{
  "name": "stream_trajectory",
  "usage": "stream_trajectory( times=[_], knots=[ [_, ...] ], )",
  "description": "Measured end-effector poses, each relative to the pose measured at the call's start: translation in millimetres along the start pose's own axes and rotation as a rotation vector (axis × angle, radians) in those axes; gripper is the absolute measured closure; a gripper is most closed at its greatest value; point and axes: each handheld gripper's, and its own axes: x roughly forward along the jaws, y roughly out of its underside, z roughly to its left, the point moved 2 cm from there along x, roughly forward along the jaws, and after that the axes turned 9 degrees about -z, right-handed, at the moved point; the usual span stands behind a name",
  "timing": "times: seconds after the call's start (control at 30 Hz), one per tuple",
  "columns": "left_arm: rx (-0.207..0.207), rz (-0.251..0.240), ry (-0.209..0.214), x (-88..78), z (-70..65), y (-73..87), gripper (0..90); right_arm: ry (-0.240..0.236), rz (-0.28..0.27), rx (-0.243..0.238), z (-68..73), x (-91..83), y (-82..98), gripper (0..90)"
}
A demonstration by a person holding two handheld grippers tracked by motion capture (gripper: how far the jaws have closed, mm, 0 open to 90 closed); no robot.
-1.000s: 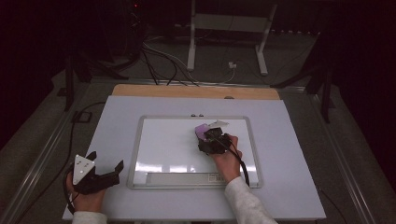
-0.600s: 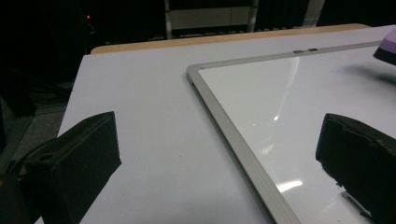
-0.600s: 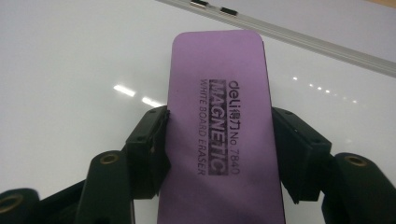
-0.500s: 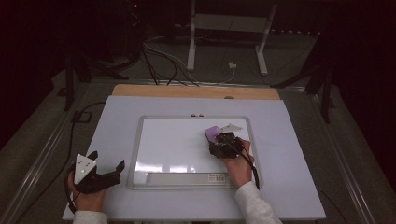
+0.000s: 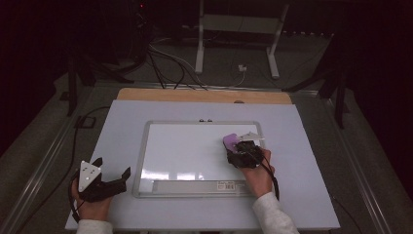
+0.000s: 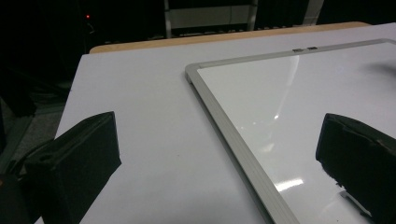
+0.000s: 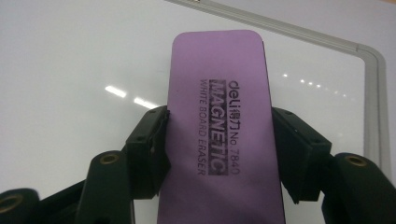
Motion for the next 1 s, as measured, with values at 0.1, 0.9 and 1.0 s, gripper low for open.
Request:
stream_trajectory(
  times=[0.1, 0.9, 1.0],
  knots=[
    [-0.001, 0.000, -0.001, -0.1, 0.9, 0.5, 0.6, 0.004, -0.001, 0.004, -4.0, -2.9, 2.0, 41.3],
    [-0.010, 0.009, -0.009, -2.2, 4.5, 4.7, 0.6, 0.041, 0.024, 0.046, -27.6, -14.8, 25.8, 41.2],
    [-0.012, 0.009, -0.015, -4.3, 6.3, 5.3, 0.6, 0.040, 0.027, 0.041, -24.4, -9.0, 23.3, 41.2]
  ],
)
